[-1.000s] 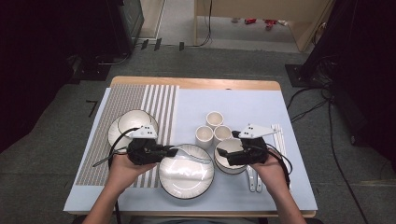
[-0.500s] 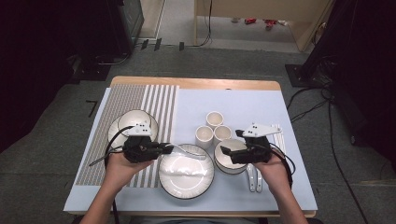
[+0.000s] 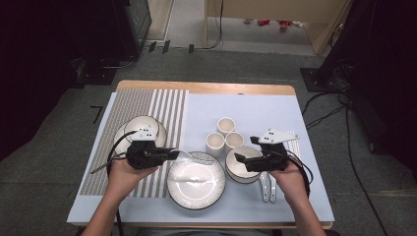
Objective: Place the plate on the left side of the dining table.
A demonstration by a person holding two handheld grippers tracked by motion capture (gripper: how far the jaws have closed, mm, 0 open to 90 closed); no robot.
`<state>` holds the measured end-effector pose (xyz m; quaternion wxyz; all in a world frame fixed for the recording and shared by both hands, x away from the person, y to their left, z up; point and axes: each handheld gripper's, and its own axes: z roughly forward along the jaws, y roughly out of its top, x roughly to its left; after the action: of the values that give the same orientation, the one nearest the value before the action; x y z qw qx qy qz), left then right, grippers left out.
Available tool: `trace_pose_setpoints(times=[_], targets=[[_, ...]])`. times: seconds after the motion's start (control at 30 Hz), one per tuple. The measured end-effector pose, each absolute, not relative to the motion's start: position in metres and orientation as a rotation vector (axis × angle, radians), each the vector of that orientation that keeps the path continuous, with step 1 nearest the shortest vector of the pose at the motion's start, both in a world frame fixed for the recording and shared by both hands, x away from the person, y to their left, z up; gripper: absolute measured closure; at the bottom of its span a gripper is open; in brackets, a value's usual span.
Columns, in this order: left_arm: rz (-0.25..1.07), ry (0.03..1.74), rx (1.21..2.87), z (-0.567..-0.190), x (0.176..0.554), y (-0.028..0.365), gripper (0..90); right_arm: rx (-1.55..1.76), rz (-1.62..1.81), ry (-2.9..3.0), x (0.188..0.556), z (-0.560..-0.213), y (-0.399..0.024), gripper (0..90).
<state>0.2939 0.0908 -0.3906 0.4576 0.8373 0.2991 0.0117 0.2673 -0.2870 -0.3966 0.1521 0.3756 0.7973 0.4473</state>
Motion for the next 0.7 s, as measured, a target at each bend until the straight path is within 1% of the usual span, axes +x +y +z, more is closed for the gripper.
trace_pose_setpoints(times=[0.7], targets=[[0.044, 0.792, 2.058, -0.394, 0.304, 0.105, 83.4, 1.109, 1.298, 2.281, 0.270, -0.399, -0.295, 18.1]])
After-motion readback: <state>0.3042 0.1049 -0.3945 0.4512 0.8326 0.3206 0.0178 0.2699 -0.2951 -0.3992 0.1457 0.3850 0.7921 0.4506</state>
